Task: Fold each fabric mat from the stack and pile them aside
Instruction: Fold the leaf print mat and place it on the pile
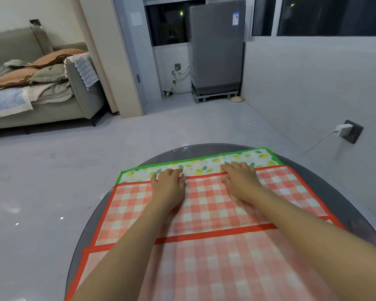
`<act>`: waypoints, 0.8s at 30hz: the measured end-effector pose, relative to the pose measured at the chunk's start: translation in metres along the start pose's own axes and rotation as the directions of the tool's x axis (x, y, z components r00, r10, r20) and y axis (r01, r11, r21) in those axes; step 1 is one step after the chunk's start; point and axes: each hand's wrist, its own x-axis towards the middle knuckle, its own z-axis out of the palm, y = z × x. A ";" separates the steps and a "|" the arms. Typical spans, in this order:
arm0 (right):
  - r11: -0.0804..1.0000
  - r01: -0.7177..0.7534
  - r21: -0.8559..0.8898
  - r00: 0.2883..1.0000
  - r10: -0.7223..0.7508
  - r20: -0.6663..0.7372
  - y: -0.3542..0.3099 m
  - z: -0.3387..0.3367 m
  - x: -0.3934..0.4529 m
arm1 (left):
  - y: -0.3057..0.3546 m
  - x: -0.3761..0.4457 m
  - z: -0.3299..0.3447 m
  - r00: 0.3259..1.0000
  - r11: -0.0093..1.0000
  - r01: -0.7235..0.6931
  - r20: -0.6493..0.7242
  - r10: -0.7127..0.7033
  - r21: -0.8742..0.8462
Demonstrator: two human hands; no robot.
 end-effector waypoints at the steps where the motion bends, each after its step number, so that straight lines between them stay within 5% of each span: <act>1: 1.000 -0.015 -0.006 1.000 0.015 -0.008 0.001 0.001 0.005 | -0.004 0.004 0.003 1.000 1.000 -0.004 -0.025 0.005 0.026; 7: 0.997 -0.047 0.056 0.996 0.051 -0.068 0.003 0.003 0.023 | -0.011 0.014 0.006 0.991 0.998 -0.051 -0.122 0.048 -0.023; 12: 0.984 0.010 0.176 0.968 0.035 -0.249 0.002 -0.009 0.010 | -0.005 0.005 -0.015 0.967 0.977 -0.110 -0.246 0.063 -0.180; 24: 0.948 0.287 0.136 0.846 -0.184 -0.500 -0.015 -0.104 -0.112 | 0.020 -0.105 -0.131 0.896 0.951 -0.309 -0.330 0.298 0.019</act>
